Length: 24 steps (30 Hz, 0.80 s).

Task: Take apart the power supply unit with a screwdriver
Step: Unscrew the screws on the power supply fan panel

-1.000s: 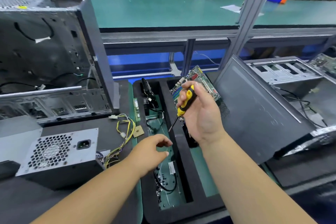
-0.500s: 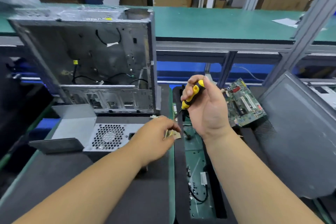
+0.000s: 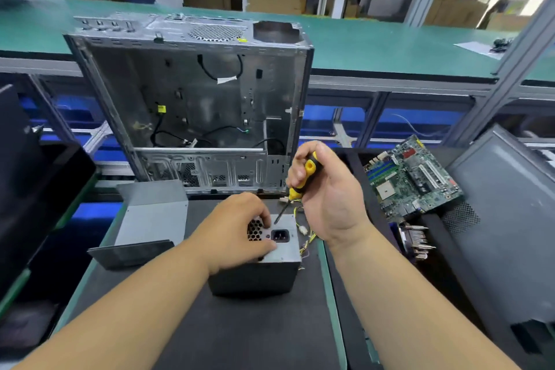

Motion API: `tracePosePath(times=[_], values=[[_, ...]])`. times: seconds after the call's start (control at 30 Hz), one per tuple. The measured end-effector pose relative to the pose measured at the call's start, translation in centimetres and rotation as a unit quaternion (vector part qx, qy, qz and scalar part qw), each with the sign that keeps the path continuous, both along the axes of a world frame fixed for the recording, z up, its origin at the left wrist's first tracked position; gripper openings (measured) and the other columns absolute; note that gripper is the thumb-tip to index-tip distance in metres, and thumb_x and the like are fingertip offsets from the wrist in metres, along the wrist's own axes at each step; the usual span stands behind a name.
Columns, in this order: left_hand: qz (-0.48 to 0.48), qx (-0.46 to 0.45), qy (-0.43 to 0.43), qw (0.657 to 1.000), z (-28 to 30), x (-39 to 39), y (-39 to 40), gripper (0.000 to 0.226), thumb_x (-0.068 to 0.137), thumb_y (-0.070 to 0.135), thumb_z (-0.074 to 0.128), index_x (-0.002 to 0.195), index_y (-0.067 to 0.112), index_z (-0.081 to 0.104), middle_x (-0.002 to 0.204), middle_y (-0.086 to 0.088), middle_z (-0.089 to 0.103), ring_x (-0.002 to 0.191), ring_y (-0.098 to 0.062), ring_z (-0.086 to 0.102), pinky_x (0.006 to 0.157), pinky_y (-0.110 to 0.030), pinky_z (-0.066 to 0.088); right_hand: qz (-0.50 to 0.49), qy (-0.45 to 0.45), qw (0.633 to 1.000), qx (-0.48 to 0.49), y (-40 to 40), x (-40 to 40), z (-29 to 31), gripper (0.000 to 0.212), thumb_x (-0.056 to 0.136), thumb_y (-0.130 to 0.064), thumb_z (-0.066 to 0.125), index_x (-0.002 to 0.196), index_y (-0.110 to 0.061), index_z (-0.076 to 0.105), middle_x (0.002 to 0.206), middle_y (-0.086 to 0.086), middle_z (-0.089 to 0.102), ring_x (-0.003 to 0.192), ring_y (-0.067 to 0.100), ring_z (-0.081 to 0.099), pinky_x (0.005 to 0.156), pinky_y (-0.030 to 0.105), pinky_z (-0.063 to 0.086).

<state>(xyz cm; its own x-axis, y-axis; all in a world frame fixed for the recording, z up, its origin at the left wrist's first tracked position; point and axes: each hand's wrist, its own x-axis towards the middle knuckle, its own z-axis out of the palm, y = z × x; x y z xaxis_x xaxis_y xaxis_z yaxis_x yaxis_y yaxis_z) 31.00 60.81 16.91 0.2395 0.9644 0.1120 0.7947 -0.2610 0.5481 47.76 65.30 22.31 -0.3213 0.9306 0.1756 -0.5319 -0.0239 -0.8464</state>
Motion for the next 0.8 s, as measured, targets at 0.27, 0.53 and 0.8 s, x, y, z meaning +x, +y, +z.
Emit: tracePosePath(times=[0.27,0.53,0.8], values=[[-0.015,-0.017,-0.062,0.998,-1.2,-0.9,0.4,0.021,0.071,0.038,0.077,0.083,0.034,0.06,0.106,0.021,0.053,0.108,-0.001,0.05,0.096,-0.033,0.044,0.0,-0.05,0.999,-0.001,-1.0,-1.5,-0.8,0.022,0.092,-0.029,0.049,0.08,-0.013,0.058,0.065,0.002,0.041,0.062,0.018,0.036,0.062,0.027,0.034],[-0.016,-0.021,-0.072,0.997,-1.5,-1.0,0.4,0.019,0.071,0.036,0.074,0.08,0.038,0.057,0.108,0.021,0.053,0.109,-0.003,0.051,0.096,-0.034,0.044,0.043,-0.073,0.996,0.035,-1.1,-2.1,-0.6,0.021,0.094,-0.027,0.043,0.084,-0.013,0.054,0.066,0.003,0.04,0.061,0.018,0.035,0.059,0.026,0.031],[-0.002,-0.024,-0.071,0.997,-1.7,-1.1,0.5,0.016,0.073,0.034,0.072,0.078,0.038,0.057,0.104,0.03,0.049,0.105,0.003,0.046,0.091,-0.03,0.045,0.104,-0.092,0.989,0.044,-0.7,-2.5,-0.6,0.011,0.092,-0.025,0.044,0.087,-0.015,0.042,0.066,0.002,0.045,0.059,0.018,0.034,0.058,0.032,0.023]])
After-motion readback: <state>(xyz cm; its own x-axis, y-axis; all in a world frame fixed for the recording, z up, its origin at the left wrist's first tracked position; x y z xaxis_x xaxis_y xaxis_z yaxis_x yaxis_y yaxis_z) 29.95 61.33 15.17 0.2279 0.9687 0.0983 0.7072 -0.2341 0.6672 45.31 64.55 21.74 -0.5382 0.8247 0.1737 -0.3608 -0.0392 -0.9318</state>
